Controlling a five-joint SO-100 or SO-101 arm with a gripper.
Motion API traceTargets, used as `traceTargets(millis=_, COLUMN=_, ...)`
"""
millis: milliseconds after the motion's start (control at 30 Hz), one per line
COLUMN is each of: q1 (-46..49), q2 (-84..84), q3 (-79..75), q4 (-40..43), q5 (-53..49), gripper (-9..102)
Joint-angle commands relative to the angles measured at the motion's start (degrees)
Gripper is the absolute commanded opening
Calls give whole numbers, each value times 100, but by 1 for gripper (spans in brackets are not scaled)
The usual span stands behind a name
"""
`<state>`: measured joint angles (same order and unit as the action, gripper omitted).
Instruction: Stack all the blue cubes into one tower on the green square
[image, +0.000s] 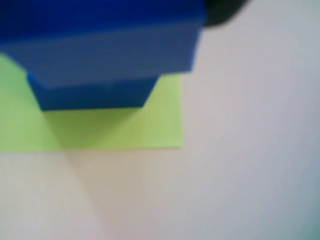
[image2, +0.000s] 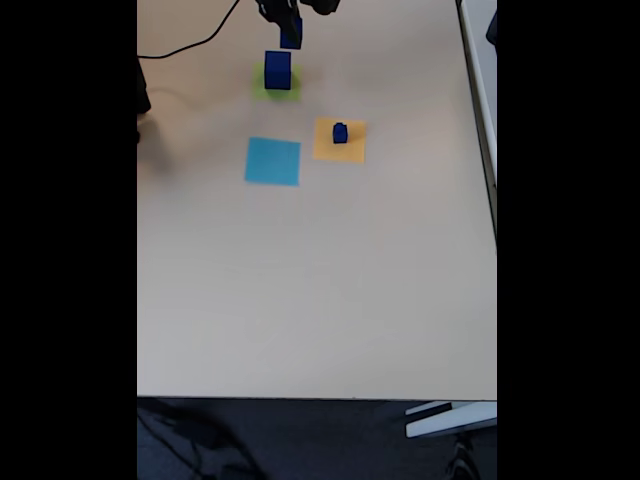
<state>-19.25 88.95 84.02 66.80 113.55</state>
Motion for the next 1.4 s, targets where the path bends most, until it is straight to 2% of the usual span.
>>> traceTargets(millis=0, q1=-53, q2=105, q3=105, q4=-123, q5=132, gripper=9)
traceTargets(millis=267, q1=-18, q2=352, q3=668, q4=-281, q5=62, gripper=9)
traceTargets(millis=1367, q1=-132, q2=185, q3=721, q4=-545, q5=123, gripper=9)
